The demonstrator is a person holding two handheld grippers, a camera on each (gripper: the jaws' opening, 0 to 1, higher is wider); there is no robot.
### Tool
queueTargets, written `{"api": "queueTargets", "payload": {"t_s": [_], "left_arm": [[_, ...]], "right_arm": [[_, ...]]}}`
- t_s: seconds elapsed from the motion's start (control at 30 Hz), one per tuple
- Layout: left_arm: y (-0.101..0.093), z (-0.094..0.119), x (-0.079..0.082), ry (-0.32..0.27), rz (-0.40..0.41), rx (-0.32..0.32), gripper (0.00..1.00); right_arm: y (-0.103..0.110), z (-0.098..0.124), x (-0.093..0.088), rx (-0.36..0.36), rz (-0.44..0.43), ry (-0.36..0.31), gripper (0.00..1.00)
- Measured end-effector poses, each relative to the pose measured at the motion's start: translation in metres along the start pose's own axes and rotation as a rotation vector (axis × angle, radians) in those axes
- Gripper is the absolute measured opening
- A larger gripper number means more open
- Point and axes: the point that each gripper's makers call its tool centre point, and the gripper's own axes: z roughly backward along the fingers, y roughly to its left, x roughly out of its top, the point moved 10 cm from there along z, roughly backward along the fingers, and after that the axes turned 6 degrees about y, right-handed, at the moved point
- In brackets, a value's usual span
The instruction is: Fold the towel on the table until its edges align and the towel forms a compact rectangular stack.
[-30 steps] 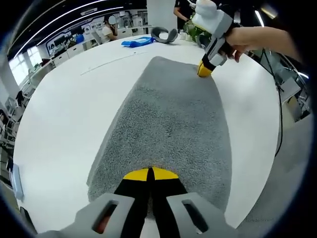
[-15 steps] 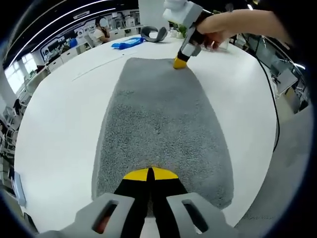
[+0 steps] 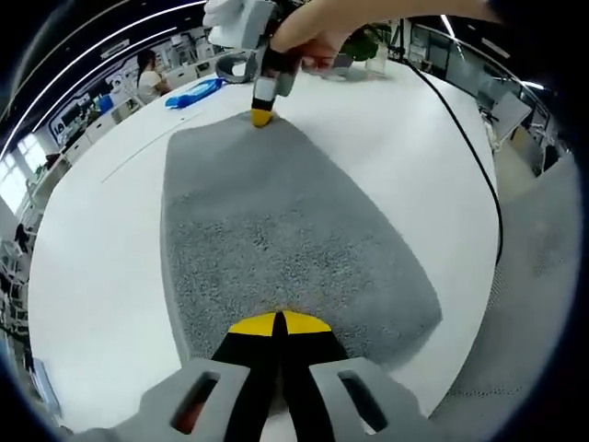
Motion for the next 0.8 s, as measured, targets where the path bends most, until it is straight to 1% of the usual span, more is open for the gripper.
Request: {"api": "queueTargets", "payload": {"t_s": [0.27,0.53,0.8], "left_arm": [[-0.017,-0.007,0.013,-0.03,-0.025,-0.063,0.01],[-0.03,-0.013,0.027,-0.046,-0.071,-0.096,0.01],[-0.038,-0.019,0.037,-0.053,-0.097,-0.122,0.01]], "right_arm": [[-0.005,-0.003,0.011,-0.018,0.024,0.004,0.0],[-0.014,-0.005,0.017,0.003,-0.018,-0.019,0.0],[-0.02,-0.01,0.022,-0.003,-0.024,-0.037,0.0]]}}
